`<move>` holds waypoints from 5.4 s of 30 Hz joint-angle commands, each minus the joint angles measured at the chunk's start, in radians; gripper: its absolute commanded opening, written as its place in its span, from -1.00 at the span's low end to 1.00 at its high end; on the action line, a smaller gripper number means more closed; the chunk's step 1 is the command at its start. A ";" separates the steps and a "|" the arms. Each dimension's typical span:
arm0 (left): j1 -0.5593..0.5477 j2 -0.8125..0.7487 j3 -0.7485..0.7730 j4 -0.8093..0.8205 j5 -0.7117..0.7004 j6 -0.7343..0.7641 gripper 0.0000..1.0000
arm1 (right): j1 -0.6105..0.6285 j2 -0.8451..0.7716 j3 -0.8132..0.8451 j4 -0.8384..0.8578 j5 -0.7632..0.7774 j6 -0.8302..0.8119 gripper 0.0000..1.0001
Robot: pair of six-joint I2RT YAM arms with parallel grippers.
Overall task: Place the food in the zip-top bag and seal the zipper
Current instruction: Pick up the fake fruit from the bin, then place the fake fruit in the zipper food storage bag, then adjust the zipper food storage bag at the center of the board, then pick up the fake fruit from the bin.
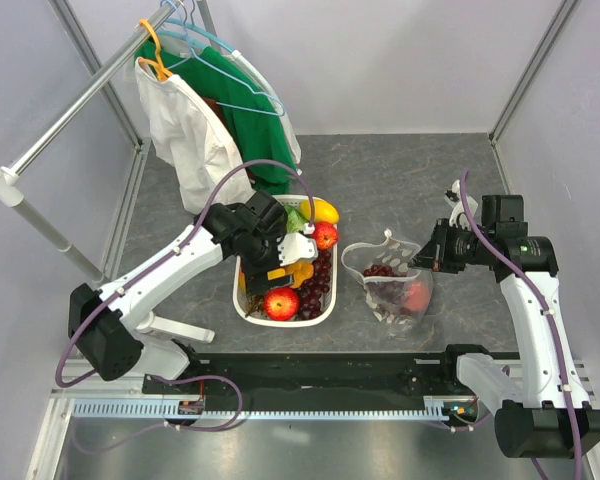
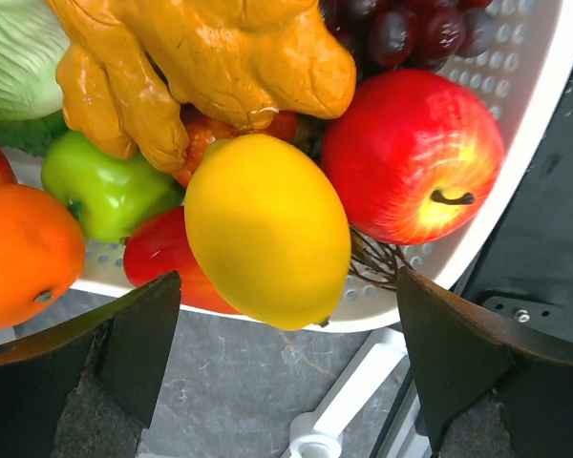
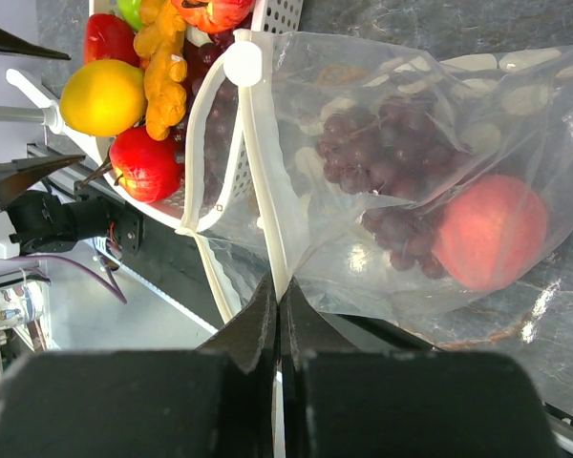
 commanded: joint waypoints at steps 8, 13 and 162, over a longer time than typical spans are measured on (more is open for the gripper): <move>0.001 0.062 -0.038 0.129 -0.119 0.062 0.91 | 0.002 -0.002 -0.001 0.016 -0.014 -0.004 -1.00; -0.001 0.064 -0.040 0.132 -0.133 0.067 0.71 | 0.002 0.001 -0.002 0.016 -0.016 -0.007 -1.00; 0.026 0.397 0.204 0.190 -0.622 0.142 0.51 | -0.001 -0.039 -0.025 -0.056 0.113 -0.001 -1.00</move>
